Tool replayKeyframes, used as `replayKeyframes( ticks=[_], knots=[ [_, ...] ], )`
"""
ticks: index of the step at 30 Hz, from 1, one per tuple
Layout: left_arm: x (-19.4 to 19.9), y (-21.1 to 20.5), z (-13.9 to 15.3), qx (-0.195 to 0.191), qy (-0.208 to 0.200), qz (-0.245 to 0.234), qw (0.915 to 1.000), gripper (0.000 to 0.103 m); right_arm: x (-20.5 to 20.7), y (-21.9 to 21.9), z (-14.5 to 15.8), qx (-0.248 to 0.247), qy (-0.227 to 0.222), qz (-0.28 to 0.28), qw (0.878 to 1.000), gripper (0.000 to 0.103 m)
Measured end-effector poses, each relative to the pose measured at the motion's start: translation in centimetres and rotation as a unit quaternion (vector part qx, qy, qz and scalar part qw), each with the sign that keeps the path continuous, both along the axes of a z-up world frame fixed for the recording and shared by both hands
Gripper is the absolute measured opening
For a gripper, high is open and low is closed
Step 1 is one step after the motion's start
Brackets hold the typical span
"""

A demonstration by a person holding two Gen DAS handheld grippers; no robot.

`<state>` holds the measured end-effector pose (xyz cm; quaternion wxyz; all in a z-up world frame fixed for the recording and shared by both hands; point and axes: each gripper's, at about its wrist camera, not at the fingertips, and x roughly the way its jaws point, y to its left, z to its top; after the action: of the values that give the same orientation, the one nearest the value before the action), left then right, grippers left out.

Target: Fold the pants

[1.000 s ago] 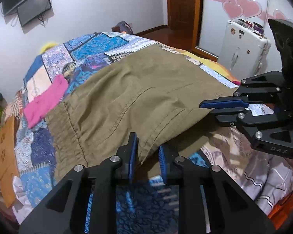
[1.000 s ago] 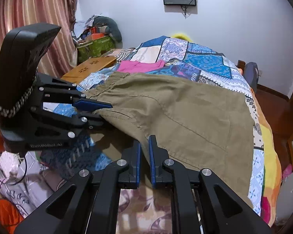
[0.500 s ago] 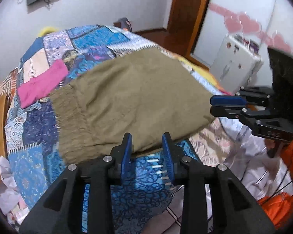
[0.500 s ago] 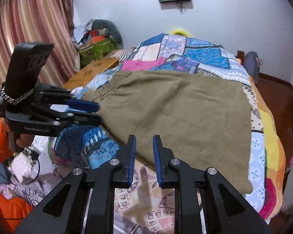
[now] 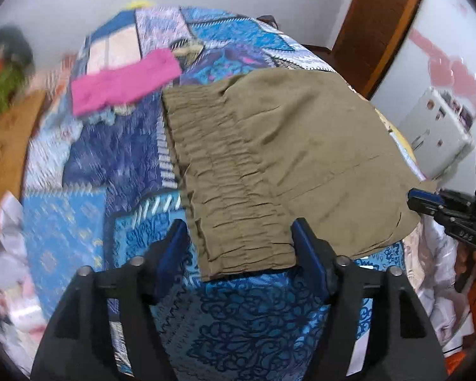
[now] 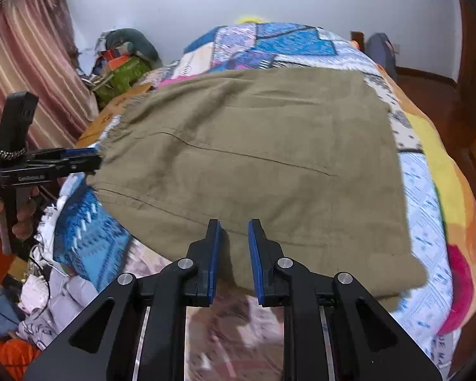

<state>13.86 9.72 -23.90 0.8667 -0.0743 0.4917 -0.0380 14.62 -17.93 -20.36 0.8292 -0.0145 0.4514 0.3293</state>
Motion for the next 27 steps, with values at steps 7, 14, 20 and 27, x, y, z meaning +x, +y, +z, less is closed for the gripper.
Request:
replayKeyframes(
  ticks=[7,14,20,27],
  knots=[
    [-0.6,0.1,-0.1,-0.005,-0.010,0.004,0.9999,0.069,-0.4,-5.3,-1.4,-0.051,-0.006,-0.056,0.997,0.025],
    [-0.4,-0.8,1.6,0.032,-0.011,-0.007,0.9994,0.068,-0.7,-5.6,-0.9,-0.079,-0.009,-0.057,0.995,0.026],
    [1.0,0.0,5.4,0.071,-0.040,-0.004,0.9967,0.068,0.9,-5.5,1.5,-0.061,-0.036,-0.057,0.996,0.033],
    [5.9,2.6,6.6,0.055,-0.048,0.046,0.9963,0.068,5.7,-5.0,3.3,-0.047,-0.068,-0.071,0.994,0.037]
  ],
)
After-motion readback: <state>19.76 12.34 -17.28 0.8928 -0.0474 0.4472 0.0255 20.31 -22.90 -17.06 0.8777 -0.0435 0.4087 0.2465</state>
